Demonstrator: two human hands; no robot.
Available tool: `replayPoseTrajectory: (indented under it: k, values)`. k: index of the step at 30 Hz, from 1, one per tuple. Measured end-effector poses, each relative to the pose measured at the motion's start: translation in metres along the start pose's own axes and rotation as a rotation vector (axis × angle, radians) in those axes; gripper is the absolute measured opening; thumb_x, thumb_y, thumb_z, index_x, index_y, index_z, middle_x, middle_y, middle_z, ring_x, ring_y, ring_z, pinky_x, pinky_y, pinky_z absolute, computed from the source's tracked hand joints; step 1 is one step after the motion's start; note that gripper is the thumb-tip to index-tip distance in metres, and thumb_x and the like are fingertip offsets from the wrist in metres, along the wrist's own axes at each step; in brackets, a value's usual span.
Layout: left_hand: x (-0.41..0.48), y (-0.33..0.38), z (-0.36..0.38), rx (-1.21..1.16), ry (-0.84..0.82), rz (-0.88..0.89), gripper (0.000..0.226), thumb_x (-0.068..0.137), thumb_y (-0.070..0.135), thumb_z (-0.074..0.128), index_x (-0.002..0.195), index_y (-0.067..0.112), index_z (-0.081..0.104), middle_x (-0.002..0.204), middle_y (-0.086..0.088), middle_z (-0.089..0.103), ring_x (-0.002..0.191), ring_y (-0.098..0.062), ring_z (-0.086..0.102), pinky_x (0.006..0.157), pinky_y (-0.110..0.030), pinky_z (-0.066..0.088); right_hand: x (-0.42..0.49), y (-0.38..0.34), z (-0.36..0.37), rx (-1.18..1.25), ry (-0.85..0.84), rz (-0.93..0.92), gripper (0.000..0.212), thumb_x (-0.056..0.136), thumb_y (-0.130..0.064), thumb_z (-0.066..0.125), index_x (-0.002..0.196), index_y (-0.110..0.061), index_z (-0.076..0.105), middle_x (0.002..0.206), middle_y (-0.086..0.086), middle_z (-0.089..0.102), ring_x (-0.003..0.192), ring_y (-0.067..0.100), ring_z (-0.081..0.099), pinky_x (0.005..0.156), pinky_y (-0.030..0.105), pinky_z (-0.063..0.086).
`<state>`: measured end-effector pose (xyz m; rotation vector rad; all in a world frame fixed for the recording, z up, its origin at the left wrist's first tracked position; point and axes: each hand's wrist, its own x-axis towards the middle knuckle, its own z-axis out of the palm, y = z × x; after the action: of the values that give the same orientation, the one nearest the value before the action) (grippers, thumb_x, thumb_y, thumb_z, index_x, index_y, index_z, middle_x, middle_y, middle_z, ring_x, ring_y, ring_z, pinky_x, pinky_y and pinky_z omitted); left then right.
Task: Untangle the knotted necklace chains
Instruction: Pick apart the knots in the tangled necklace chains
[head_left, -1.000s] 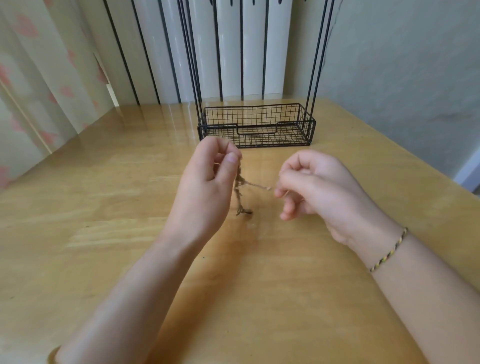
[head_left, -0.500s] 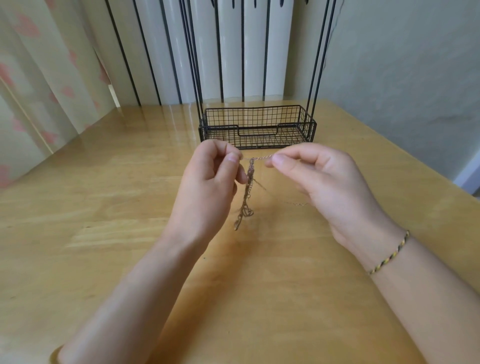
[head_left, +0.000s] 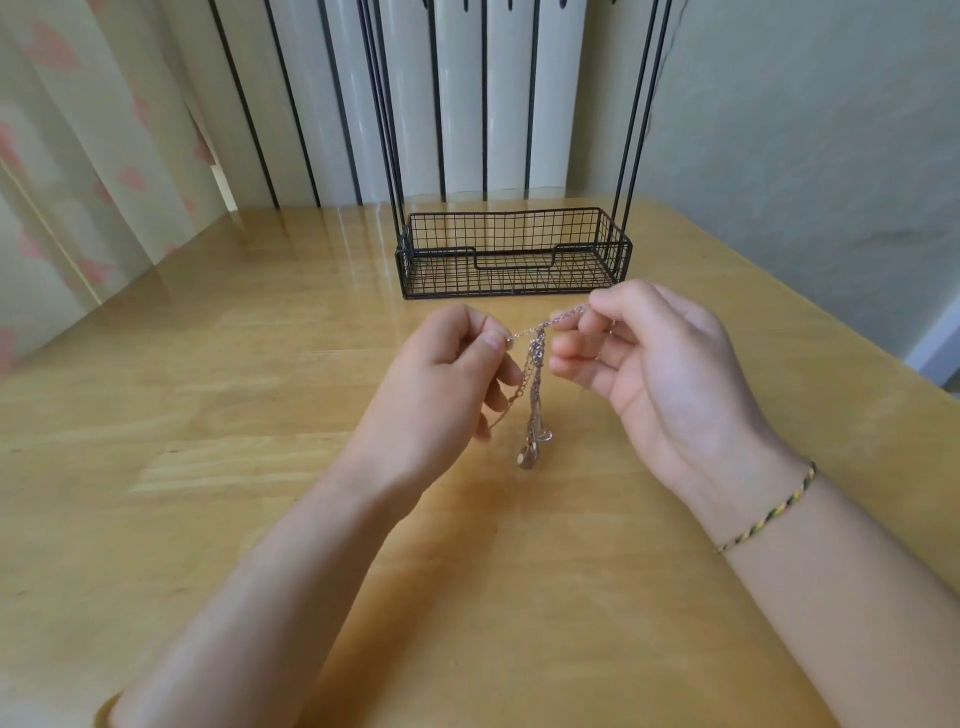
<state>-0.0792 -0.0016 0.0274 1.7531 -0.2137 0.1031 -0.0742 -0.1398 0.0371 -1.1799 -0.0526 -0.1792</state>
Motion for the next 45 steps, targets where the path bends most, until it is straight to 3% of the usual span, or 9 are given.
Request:
replayPoseTrajectory:
  k: [3, 8, 11, 16, 22, 27, 33, 38, 45]
  values:
    - [0.0012, -0.0008, -0.0026, -0.023, 0.047, 0.029, 0.015, 0.098, 0.015, 0.047, 0.085, 0.013, 0.055, 0.067, 0.007, 0.058, 0.058, -0.005, 0.053, 0.061, -0.021, 0.047, -0.0001, 0.0013, -0.001, -0.077, -0.024, 0.037, 0.025, 0.086, -0.002, 0.048, 0.062, -0.007, 0.049, 0.062, 0.011, 0.063, 0.045, 0.014, 0.048, 0.045, 0.024, 0.045]
    - [0.0004, 0.0006, -0.0063, -0.012, 0.084, 0.045, 0.01, 0.093, 0.015, 0.055, 0.086, 0.019, 0.061, 0.071, 0.003, 0.047, 0.064, -0.009, 0.041, 0.065, -0.023, 0.038, 0.0008, 0.002, -0.0068, -0.324, -0.031, 0.013, 0.018, 0.083, -0.009, 0.056, 0.066, -0.008, 0.057, 0.056, 0.005, 0.052, 0.041, 0.009, 0.03, 0.039, 0.018, 0.023]
    - [-0.0005, 0.0026, -0.0083, 0.014, 0.074, 0.079, 0.013, 0.089, 0.01, 0.06, 0.083, 0.021, 0.064, 0.07, -0.006, 0.04, 0.062, -0.012, 0.037, 0.057, -0.018, 0.035, 0.0016, 0.0015, -0.0094, -0.426, -0.022, -0.023, 0.015, 0.081, -0.013, 0.06, 0.071, -0.001, 0.062, 0.058, 0.004, 0.043, 0.036, 0.004, 0.031, 0.037, 0.014, 0.024]
    - [-0.0006, 0.0012, -0.0078, 0.07, 0.082, 0.08, 0.008, 0.088, 0.013, 0.065, 0.086, 0.02, 0.07, 0.049, 0.011, 0.032, 0.041, -0.004, 0.03, 0.041, -0.009, 0.026, 0.0011, 0.0012, -0.009, -0.476, -0.033, -0.07, 0.015, 0.079, -0.012, 0.064, 0.074, 0.002, 0.065, 0.054, -0.001, 0.037, 0.042, 0.003, 0.031, 0.039, 0.01, 0.026]
    - [0.0001, -0.0005, -0.0082, 0.069, 0.061, 0.05, 0.005, 0.086, 0.019, 0.068, 0.083, 0.019, 0.072, 0.065, -0.007, 0.041, 0.055, -0.011, 0.03, 0.045, -0.016, 0.026, 0.0012, 0.0022, -0.0084, -0.529, -0.048, -0.122, 0.008, 0.084, -0.01, 0.064, 0.08, -0.009, 0.071, 0.043, -0.019, 0.047, 0.044, -0.002, 0.045, 0.043, 0.006, 0.031]
    - [-0.0001, -0.0003, -0.0074, 0.025, 0.031, 0.036, 0.005, 0.085, 0.017, 0.069, 0.08, 0.018, 0.07, 0.066, -0.007, 0.039, 0.061, -0.016, 0.031, 0.05, -0.021, 0.029, 0.0021, 0.0055, -0.0098, -0.597, -0.052, -0.126, 0.009, 0.085, -0.01, 0.063, 0.087, -0.018, 0.064, 0.052, -0.006, 0.043, 0.044, 0.004, 0.037, 0.043, 0.011, 0.029]
    - [0.0004, -0.0015, -0.0055, 0.007, 0.04, 0.085, 0.006, 0.085, 0.013, 0.069, 0.08, 0.016, 0.067, 0.049, 0.009, 0.031, 0.047, -0.006, 0.026, 0.044, -0.013, 0.025, -0.0004, 0.0044, -0.0064, -0.589, -0.113, -0.1, 0.016, 0.083, -0.004, 0.06, 0.078, -0.018, 0.06, 0.074, -0.003, 0.056, 0.05, 0.007, 0.048, 0.048, 0.02, 0.039]
    - [0.001, -0.0042, -0.0069, 0.022, 0.051, 0.135, 0.006, 0.085, 0.013, 0.069, 0.08, 0.015, 0.066, 0.045, 0.014, 0.027, 0.044, -0.004, 0.024, 0.042, -0.012, 0.024, -0.0013, 0.0021, -0.0043, -0.546, -0.131, -0.094, 0.016, 0.08, -0.011, 0.066, 0.067, -0.019, 0.067, 0.057, -0.016, 0.058, 0.056, -0.004, 0.048, 0.059, 0.016, 0.033]
    - [0.0025, -0.0056, -0.0062, 0.071, 0.068, 0.208, 0.01, 0.083, 0.01, 0.071, 0.077, 0.015, 0.065, 0.046, 0.014, 0.028, 0.046, -0.004, 0.026, 0.048, -0.016, 0.028, -0.0017, 0.0031, -0.0051, -0.576, -0.129, -0.121, 0.01, 0.08, -0.016, 0.07, 0.07, -0.019, 0.069, 0.05, -0.02, 0.056, 0.051, -0.005, 0.049, 0.053, 0.008, 0.034]
